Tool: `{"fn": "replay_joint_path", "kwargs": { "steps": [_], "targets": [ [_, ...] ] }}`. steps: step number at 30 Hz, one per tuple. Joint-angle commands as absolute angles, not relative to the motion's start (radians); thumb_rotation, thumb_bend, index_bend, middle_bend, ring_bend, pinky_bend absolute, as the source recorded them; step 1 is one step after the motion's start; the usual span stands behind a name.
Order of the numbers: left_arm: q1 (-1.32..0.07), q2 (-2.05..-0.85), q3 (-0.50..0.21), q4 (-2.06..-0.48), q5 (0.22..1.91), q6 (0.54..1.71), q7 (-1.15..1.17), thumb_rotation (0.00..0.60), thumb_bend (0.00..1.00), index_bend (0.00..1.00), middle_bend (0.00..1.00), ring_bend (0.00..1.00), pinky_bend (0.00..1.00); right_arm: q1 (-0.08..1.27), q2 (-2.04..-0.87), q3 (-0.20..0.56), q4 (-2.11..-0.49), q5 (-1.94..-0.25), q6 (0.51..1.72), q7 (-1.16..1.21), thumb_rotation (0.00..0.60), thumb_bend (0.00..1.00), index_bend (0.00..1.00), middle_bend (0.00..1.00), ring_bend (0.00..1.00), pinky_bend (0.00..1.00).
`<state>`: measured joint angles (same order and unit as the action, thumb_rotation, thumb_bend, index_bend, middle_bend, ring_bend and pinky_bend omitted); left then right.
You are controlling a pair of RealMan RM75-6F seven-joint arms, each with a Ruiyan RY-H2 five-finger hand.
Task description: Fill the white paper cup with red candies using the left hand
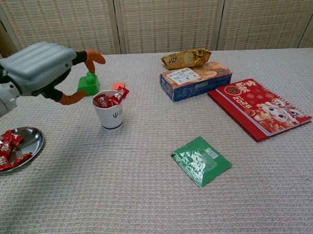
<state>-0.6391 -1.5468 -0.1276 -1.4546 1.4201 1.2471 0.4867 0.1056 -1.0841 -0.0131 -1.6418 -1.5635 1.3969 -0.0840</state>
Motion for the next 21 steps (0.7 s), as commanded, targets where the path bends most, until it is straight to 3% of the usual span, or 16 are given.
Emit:
{"fn": "replay_joint_path", "kwargs": {
  "steps": [1, 2, 4, 6, 9, 12, 21],
  "targets": [
    [-0.541, -1.434, -0.035, -1.534, 1.489, 1.329, 0.381, 0.6, 0.4, 0.14, 0.27, 0.75, 1.0, 0.104, -1.085, -0.015, -1.642, -1.57, 1.401, -0.087, 0.6, 0.06, 0.0, 0.0, 0.0, 0.0],
    [-0.516, -1.407, -0.008, -1.542, 1.507, 1.347, 0.352, 0.6, 0.4, 0.13, 0.26, 0.69, 0.99, 0.103, -1.086, -0.016, -1.643, -1.573, 1.403, -0.087, 0.6, 0.06, 0.0, 0.0, 0.0, 0.0],
    [-0.458, -1.344, 0.065, -1.546, 1.555, 1.385, 0.273, 0.6, 0.4, 0.12, 0.22, 0.53, 0.88, 0.102, -1.087, -0.018, -1.641, -1.579, 1.407, -0.088, 0.6, 0.06, 0.0, 0.0, 0.0, 0.0],
    [-0.396, -1.298, 0.118, -1.538, 1.582, 1.443, 0.214, 0.6, 0.41, 0.1, 0.13, 0.26, 0.57, 0.101, -1.088, -0.02, -1.641, -1.585, 1.41, -0.091, 0.6, 0.06, 0.0, 0.0, 0.0, 0.0],
    [-0.264, -1.289, 0.157, -1.472, 1.616, 1.621, 0.095, 0.6, 0.41, 0.09, 0.09, 0.08, 0.29, 0.098, -1.094, -0.024, -1.638, -1.599, 1.421, -0.099, 0.6, 0.06, 0.0, 0.0, 0.0, 0.0],
    [-0.163, -1.302, 0.159, -1.394, 1.6, 1.738, 0.003, 0.6, 0.41, 0.08, 0.08, 0.05, 0.22, 0.092, -1.102, -0.032, -1.644, -1.619, 1.434, -0.11, 0.6, 0.06, 0.0, 0.0, 0.0, 0.0],
    [-0.072, -1.209, 0.159, -1.467, 1.613, 1.798, 0.013, 0.6, 0.41, 0.02, 0.06, 0.03, 0.22, 0.041, -1.137, -0.061, -1.658, -1.687, 1.521, -0.174, 0.6, 0.06, 0.0, 0.0, 0.0, 0.0]
  ]
}}
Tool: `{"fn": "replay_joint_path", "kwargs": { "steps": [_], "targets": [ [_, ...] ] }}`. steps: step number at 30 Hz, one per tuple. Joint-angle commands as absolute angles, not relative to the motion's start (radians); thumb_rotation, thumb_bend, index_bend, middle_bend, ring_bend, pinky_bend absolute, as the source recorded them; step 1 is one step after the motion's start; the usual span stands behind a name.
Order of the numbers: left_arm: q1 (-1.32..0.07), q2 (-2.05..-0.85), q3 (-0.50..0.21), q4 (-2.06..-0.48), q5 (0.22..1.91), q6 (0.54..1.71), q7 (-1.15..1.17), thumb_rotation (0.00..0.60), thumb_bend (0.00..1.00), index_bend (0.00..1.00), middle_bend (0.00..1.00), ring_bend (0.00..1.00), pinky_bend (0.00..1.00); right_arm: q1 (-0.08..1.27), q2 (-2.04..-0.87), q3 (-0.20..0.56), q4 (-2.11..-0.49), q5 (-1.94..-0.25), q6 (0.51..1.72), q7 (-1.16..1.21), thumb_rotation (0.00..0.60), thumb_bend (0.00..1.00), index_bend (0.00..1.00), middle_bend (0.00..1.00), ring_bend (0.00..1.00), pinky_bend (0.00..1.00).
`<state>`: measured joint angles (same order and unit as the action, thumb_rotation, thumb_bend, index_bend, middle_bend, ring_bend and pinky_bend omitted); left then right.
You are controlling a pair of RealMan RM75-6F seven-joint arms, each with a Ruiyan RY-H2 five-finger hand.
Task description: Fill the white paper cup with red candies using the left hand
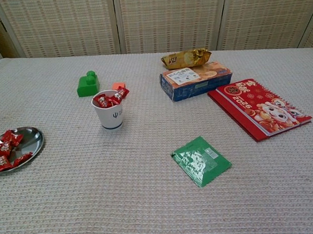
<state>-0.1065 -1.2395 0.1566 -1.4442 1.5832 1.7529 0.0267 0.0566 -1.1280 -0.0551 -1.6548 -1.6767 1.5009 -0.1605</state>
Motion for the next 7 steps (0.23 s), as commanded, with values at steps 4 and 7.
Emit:
{"fn": "replay_joint_path", "kwargs": {
  "steps": [4, 7],
  "targets": [
    [-0.06, -1.2, 0.15, -1.47, 1.624, 1.787, 0.007, 0.6, 0.41, 0.02, 0.06, 0.03, 0.22, 0.029, -1.136, -0.066, -1.651, -1.709, 1.548, -0.165, 0.6, 0.06, 0.0, 0.0, 0.0, 0.0],
    [-0.056, -1.197, 0.142, -1.478, 1.632, 1.776, 0.024, 0.6, 0.41, 0.02, 0.06, 0.03, 0.22, 0.026, -1.134, -0.065, -1.643, -1.713, 1.555, -0.151, 0.6, 0.06, 0.0, 0.0, 0.0, 0.0]
  ]
}}
